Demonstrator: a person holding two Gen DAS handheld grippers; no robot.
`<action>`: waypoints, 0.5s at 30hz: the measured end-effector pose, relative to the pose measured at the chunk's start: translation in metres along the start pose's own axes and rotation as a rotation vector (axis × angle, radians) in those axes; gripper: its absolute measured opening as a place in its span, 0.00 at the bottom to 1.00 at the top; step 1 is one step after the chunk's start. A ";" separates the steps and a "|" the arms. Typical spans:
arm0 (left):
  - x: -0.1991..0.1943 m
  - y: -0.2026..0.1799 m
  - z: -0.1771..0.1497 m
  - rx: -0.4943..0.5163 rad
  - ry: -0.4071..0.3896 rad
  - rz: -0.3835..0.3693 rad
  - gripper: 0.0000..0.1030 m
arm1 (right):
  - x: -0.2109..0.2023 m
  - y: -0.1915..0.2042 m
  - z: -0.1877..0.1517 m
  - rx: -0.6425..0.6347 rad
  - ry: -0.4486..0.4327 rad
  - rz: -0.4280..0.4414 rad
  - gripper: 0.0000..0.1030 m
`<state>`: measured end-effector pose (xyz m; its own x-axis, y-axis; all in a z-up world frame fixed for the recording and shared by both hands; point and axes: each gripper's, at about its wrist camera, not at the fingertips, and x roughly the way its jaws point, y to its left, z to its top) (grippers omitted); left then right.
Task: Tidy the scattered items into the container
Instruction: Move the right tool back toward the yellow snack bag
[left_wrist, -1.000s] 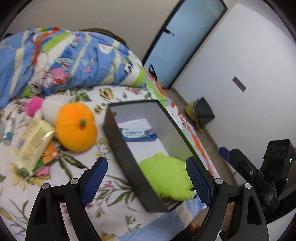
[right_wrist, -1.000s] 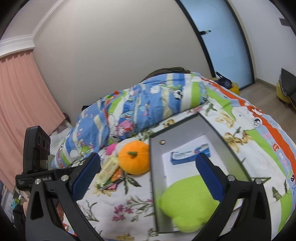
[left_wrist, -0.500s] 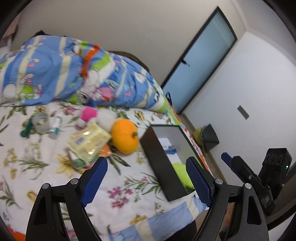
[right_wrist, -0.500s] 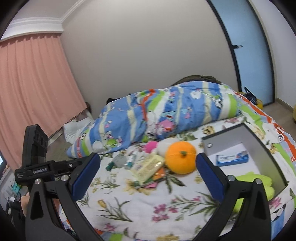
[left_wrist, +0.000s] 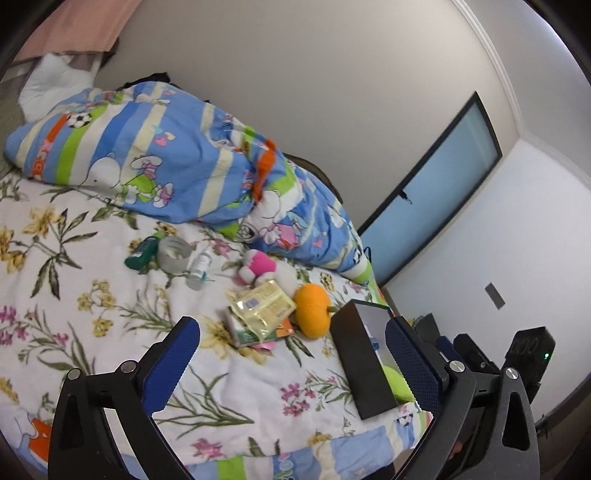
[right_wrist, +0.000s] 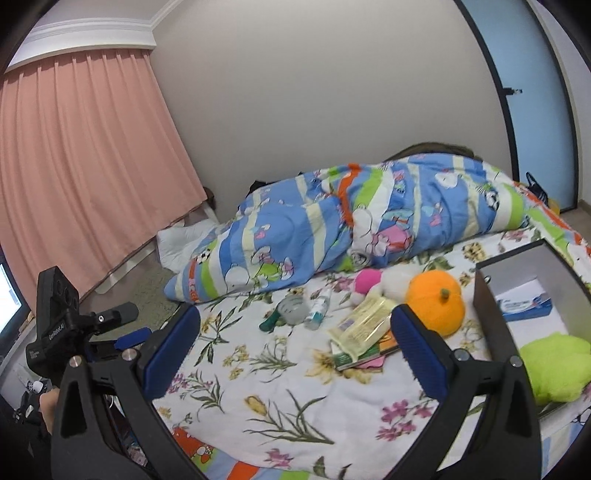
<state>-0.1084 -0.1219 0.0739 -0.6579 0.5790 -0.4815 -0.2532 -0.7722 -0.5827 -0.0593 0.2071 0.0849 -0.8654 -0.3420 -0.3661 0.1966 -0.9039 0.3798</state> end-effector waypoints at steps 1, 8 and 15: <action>0.002 0.004 -0.001 -0.004 0.004 -0.001 0.98 | 0.004 0.000 -0.002 -0.001 0.007 -0.002 1.00; 0.052 0.028 -0.011 -0.117 0.171 -0.154 0.99 | 0.033 -0.016 -0.014 0.028 0.061 -0.020 1.00; 0.106 0.044 -0.019 -0.137 0.189 -0.160 1.00 | 0.075 -0.051 -0.027 0.086 0.130 -0.040 1.00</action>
<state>-0.1753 -0.0892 -0.0152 -0.4706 0.7388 -0.4824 -0.2362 -0.6322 -0.7379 -0.1222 0.2205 0.0153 -0.8034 -0.3421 -0.4873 0.1187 -0.8940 0.4320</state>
